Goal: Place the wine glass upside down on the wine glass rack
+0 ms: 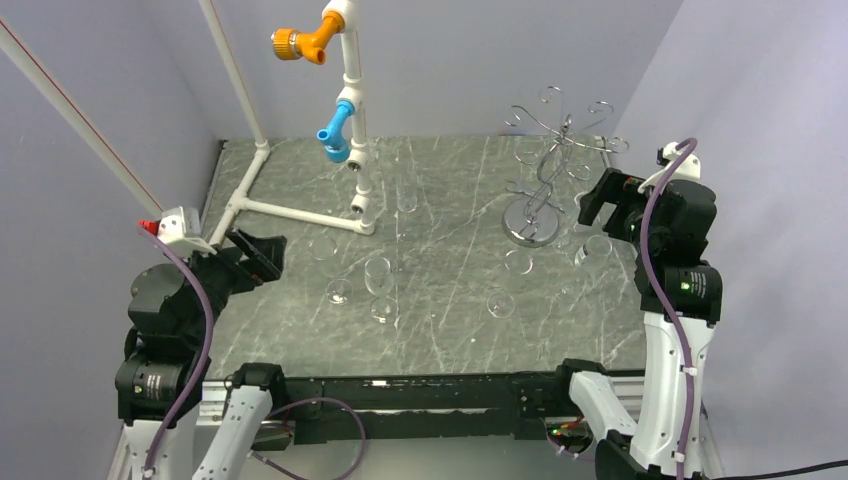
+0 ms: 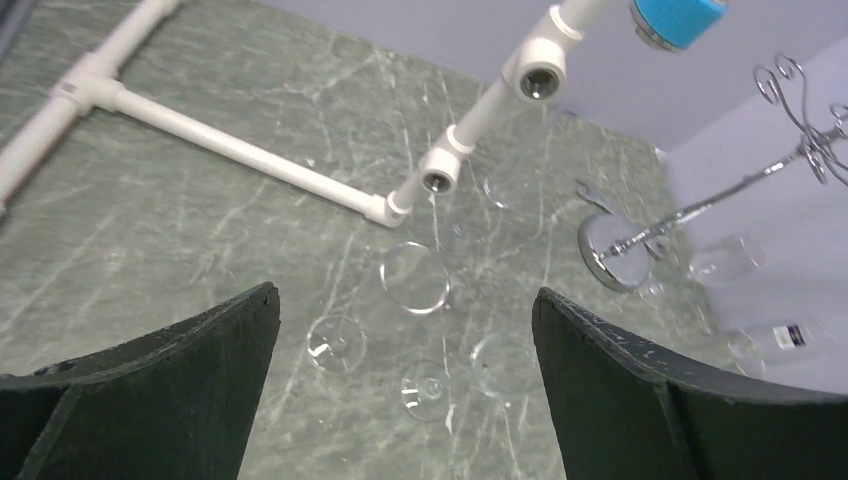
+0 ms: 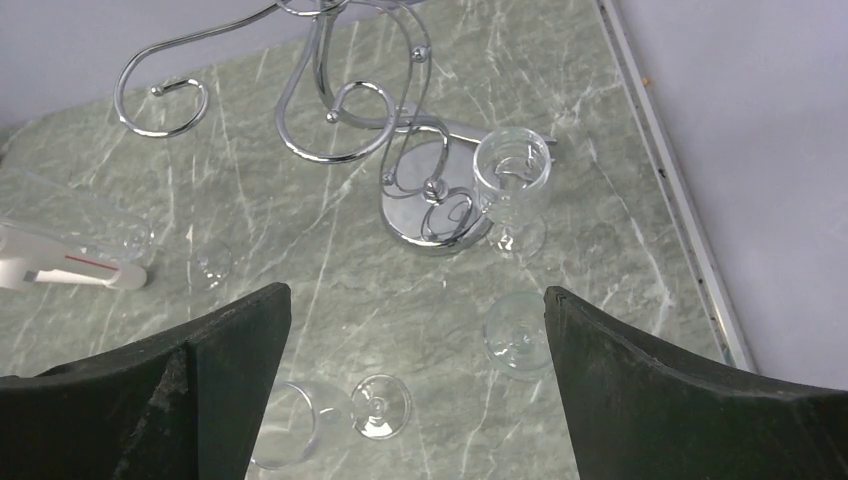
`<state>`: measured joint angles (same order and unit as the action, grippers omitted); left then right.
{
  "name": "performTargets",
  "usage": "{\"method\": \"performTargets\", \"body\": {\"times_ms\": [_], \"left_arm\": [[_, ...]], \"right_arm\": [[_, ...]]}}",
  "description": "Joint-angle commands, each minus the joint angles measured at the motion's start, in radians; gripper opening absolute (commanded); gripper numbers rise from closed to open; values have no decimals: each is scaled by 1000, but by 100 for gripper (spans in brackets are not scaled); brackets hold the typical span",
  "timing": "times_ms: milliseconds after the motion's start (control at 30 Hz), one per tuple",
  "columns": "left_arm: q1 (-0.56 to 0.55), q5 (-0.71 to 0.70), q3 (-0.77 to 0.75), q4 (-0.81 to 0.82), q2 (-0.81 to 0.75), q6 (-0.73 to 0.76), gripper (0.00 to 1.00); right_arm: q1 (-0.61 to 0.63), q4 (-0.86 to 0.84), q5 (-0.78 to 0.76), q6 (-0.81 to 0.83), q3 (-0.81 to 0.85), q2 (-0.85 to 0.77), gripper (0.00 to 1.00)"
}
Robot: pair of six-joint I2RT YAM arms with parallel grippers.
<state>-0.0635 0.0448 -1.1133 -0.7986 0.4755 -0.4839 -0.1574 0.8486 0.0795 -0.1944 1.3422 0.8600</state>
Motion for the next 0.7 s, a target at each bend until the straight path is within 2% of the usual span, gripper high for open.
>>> {"method": "performTargets", "body": {"times_ms": [0, 67, 133, 333, 500, 667], "left_arm": [[6, 127, -23, -35, 23, -34, 99], [6, 147, -20, -44, 30, -42, 99], [6, 160, -18, -60, 40, -46, 99], [6, 186, -18, -149, 93, -65, 99], [5, 218, 29, -171, 129, -98, 99], [-2, 247, 70, -167, 206, -132, 99]], "right_arm": [[1, -19, 47, 3, 17, -7, 100], [1, -33, 105, 48, -2, -13, 100], [1, -65, 226, 129, -37, -35, 100], [2, -94, 828, 480, -158, -108, 100], [23, -1, 947, 626, -171, -61, 100], [109, 27, 910, 682, -160, 7, 100]]}}
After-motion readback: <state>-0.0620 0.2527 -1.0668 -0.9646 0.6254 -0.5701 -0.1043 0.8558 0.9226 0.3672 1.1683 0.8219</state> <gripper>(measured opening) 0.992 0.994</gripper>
